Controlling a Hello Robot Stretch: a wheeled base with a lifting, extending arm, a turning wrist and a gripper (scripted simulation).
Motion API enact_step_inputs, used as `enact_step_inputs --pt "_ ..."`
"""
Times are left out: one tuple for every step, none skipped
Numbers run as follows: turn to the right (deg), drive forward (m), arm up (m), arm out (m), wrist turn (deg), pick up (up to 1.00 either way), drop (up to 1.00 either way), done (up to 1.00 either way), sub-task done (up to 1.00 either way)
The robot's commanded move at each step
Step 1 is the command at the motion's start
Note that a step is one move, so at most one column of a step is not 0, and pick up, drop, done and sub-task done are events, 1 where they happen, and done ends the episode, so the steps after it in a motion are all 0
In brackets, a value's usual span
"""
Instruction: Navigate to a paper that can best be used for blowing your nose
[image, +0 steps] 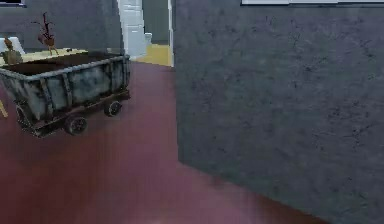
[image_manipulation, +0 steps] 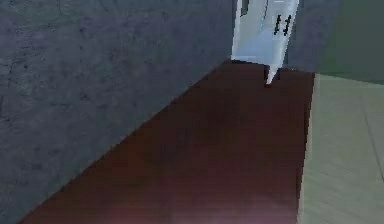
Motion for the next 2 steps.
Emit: enact_step_inputs --pt "-45.0 0.00 0.00 0.00 0.0 0.00 0.00 0.00 0.00" --pt "-36.0 0.00 0.00 0.00 0.0 0.00 0.00 0.00 0.00"
